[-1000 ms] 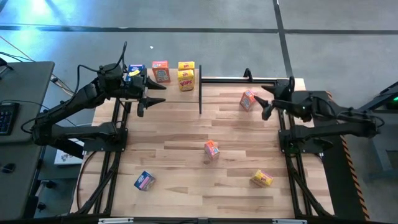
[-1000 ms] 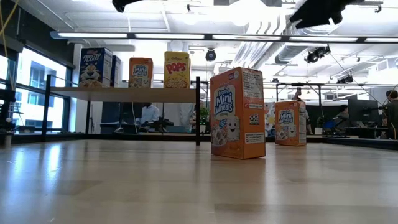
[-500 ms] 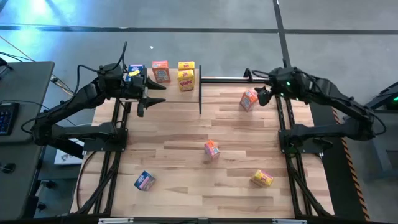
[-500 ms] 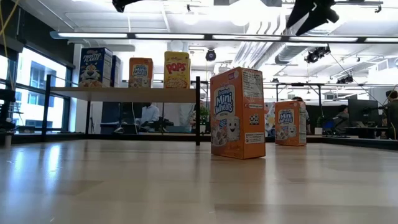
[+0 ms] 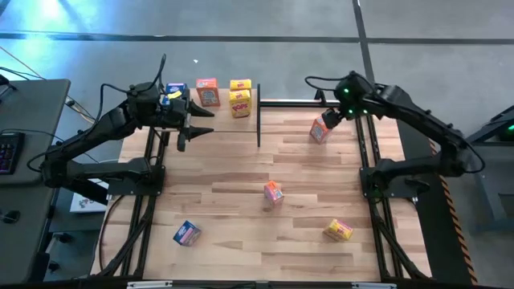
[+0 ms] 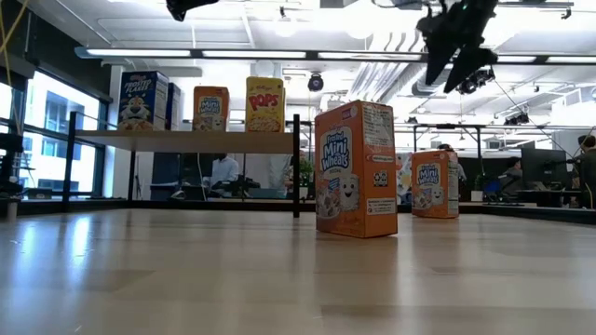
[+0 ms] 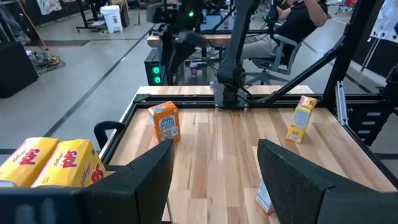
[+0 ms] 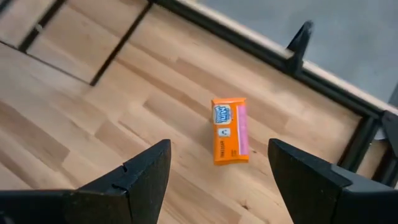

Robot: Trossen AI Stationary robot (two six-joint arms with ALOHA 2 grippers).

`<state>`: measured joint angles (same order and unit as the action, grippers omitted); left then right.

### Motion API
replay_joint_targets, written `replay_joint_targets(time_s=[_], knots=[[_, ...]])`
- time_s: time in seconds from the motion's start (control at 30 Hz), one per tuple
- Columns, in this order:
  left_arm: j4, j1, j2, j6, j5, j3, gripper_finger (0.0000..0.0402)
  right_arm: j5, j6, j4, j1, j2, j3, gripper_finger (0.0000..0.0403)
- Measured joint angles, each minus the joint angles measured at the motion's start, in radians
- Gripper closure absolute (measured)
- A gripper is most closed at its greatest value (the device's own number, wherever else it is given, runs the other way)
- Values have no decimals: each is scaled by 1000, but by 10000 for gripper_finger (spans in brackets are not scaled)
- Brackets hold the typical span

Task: Stack cereal on shelf
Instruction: Put the top orange cereal box on the shelf aligned with the other orange cereal box

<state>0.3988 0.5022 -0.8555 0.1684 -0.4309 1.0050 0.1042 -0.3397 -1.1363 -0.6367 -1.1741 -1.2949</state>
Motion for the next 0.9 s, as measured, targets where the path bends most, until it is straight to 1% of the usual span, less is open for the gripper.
replay_joint_targets(time_s=[0.1, 0.2, 0.43, 0.53, 0.9], knots=[[0, 0, 0, 0, 0, 0, 178, -55, 24, -1, -26, -46, 0, 141], [0, 0, 0, 0, 0, 0, 178, -76, 33, -12, -44, -97, 0, 141], [0, 0, 0, 0, 0, 0, 178, -74, 60, -48, -79, -223, 1, 141], [0, 0, 0, 0, 0, 0, 178, -51, 70, -47, -87, -267, 1, 141], [0, 0, 0, 0, 0, 0, 178, -53, 113, -46, -103, -376, 2, 141]])
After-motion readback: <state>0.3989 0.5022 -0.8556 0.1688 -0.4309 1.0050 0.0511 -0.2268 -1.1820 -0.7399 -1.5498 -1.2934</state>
